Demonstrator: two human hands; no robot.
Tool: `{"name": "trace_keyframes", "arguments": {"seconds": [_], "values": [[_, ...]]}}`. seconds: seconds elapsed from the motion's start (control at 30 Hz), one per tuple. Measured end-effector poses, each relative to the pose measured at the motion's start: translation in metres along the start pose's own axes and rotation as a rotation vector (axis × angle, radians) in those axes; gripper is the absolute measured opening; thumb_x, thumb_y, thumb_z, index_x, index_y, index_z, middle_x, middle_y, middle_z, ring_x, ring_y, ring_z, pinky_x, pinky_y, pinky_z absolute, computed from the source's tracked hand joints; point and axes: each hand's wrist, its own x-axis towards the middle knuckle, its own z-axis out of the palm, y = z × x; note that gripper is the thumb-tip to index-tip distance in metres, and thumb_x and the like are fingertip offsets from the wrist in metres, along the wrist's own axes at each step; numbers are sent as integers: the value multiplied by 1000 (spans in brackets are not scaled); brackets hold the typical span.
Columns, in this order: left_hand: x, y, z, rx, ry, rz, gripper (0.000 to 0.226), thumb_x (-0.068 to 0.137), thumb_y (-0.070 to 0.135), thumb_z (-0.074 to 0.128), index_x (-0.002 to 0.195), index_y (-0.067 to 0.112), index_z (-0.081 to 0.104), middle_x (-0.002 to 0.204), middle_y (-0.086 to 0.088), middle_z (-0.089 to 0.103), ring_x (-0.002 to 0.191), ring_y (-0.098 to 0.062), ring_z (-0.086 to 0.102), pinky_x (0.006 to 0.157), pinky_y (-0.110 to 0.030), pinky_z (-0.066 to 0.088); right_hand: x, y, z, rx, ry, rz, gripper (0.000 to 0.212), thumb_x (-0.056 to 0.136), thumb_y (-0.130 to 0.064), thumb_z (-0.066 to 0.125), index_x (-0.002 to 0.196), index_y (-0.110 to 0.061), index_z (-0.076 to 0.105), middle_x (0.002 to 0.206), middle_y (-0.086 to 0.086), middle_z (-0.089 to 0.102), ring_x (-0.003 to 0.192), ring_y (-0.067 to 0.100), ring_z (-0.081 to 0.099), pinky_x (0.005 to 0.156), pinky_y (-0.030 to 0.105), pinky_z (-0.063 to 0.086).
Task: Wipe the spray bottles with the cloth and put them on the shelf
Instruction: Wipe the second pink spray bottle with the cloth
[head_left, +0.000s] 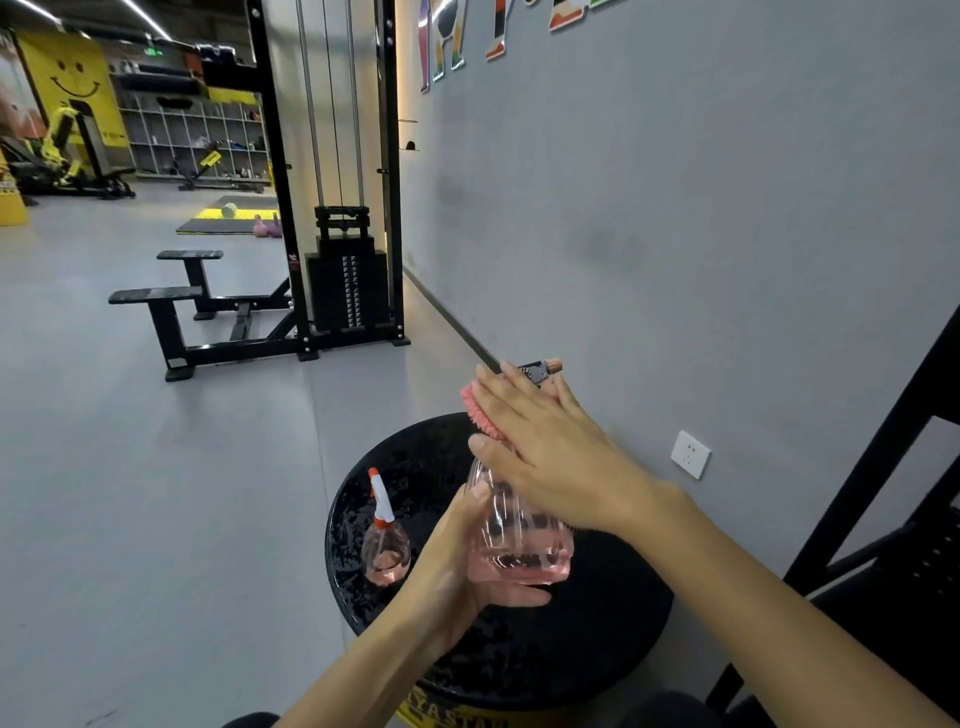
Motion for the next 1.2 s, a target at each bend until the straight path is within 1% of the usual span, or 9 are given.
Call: {"name": "trace_keyframes", "arguments": {"seconds": [0.1,0.2,0.33,0.5,0.6,0.73,0.9,1.0,1.2], "values": [[-1,0,-1,2,-8,1,73,74,69,63,135,31,49,127,-15,64,108,-38,66,66,-39,61,-4,-1,0,-17,-4,14,62,99,-54,11,154,-28,1,160,-15,-11,144,0,-20,119,43,-15],[-3,-2,3,-2,-28,-12,77,70,70,67,133,31,50,127,-15,64,105,-39,67,65,-39,62,6,6,-5,-18,24,65,57,103,-48,8,155,-26,1,161,-13,-11,145,1,-18,118,41,-16],[-4,-5,7,-11,-36,-50,83,64,72,70,133,30,50,126,-17,63,103,-39,68,63,-39,61,21,20,-10,-78,68,162,58,103,-45,8,155,-20,2,162,-7,-8,147,7,-16,119,45,-11],[-3,-2,4,-65,-27,-51,75,60,73,72,121,30,63,119,-20,67,94,-38,70,64,-38,61,7,11,-1,11,16,76,59,102,-50,7,154,-26,-1,160,-13,-13,144,3,-21,117,40,-17],[-2,-1,-1,-91,-9,-34,82,62,70,74,130,28,56,125,-17,65,103,-39,68,63,-39,62,-3,8,2,21,24,56,58,101,-50,6,153,-30,-6,158,-17,-16,143,-1,-23,117,38,-19],[-6,-1,4,-49,-30,-34,84,61,69,75,132,30,51,125,-14,65,106,-39,67,62,-40,62,6,19,-3,-54,93,153,57,101,-48,3,153,-28,-8,159,-14,-19,143,4,-24,117,43,-17],[-6,-5,11,-15,-58,-42,79,64,70,72,130,33,50,124,-15,65,105,-42,66,66,-40,61,20,29,-5,-105,161,270,57,103,-45,8,154,-20,-4,162,-6,-13,146,10,-21,117,45,-14],[-5,-4,9,-40,-48,-39,80,62,70,74,129,33,53,126,-17,63,105,-41,66,65,-40,62,14,25,-4,-13,140,229,58,103,-47,8,153,-22,-4,161,-9,-14,145,8,-22,118,44,-14],[-2,1,0,-33,-23,-20,92,63,71,72,138,25,45,126,-15,65,106,-37,67,64,-37,61,-4,7,10,144,65,98,57,101,-48,8,153,-30,-7,157,-18,-19,141,-2,-27,117,36,-18]]}}
